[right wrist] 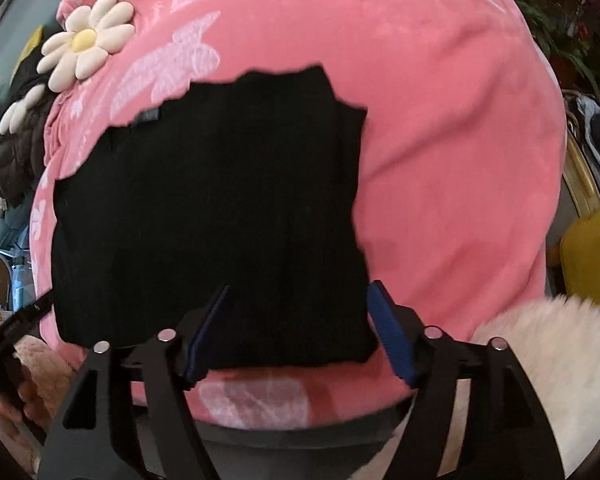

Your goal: Fold small clothes

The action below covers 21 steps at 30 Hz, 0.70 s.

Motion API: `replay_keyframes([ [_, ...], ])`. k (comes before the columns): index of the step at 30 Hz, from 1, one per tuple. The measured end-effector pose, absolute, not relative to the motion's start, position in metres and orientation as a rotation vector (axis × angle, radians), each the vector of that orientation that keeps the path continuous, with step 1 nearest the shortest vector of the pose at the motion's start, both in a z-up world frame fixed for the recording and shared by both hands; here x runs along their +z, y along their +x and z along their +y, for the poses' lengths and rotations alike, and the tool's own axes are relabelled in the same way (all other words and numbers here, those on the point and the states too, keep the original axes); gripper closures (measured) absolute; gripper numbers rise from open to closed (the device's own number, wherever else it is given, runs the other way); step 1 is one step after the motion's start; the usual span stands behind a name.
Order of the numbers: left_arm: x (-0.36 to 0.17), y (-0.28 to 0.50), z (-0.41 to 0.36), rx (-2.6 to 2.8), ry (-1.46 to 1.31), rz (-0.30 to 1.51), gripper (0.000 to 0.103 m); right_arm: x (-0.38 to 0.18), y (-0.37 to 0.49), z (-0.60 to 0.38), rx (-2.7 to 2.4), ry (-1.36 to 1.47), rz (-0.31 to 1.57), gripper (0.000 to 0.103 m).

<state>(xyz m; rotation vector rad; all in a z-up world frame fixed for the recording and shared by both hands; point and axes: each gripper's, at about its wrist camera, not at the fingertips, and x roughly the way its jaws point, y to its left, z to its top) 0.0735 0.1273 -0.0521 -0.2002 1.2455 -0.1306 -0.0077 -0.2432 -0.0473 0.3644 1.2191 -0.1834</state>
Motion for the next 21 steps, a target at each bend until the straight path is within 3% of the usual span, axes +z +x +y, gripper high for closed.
replay_keyframes([
  [3,-0.069,0.072,0.126,-0.076,-0.211,1.305,0.039,-0.067,-0.001,-0.234,-0.209,0.293,1.3,0.018],
  [5,-0.075,0.073,0.121,-0.071,-0.171,1.318,0.039,-0.083,0.006,-0.231,-0.197,0.287,1.374,0.018],
  [6,-0.074,0.072,0.12,-0.071,-0.16,1.316,0.039,-0.087,0.008,-0.23,-0.178,0.301,1.384,0.04],
  [7,-0.074,0.072,0.119,-0.073,-0.149,1.315,0.039,-0.087,0.008,-0.231,-0.181,0.307,1.382,0.051],
  [9,-0.074,0.071,0.118,-0.072,-0.142,1.313,0.039,-0.079,0.004,-0.235,-0.215,0.309,1.358,0.06],
  [13,-0.076,0.066,0.12,-0.064,-0.136,1.318,0.039,-0.081,-0.007,-0.25,-0.299,0.353,1.379,0.055],
  [16,-0.075,0.066,0.118,-0.058,-0.129,1.313,0.039,-0.068,-0.011,-0.258,-0.287,0.413,1.295,0.053],
  [19,-0.073,0.063,0.116,-0.057,-0.127,1.306,0.039,-0.056,-0.014,-0.257,-0.265,0.418,1.219,0.034],
  [21,-0.073,0.062,0.115,-0.055,-0.12,1.304,0.039,-0.052,-0.015,-0.253,-0.258,0.399,1.188,0.032],
])
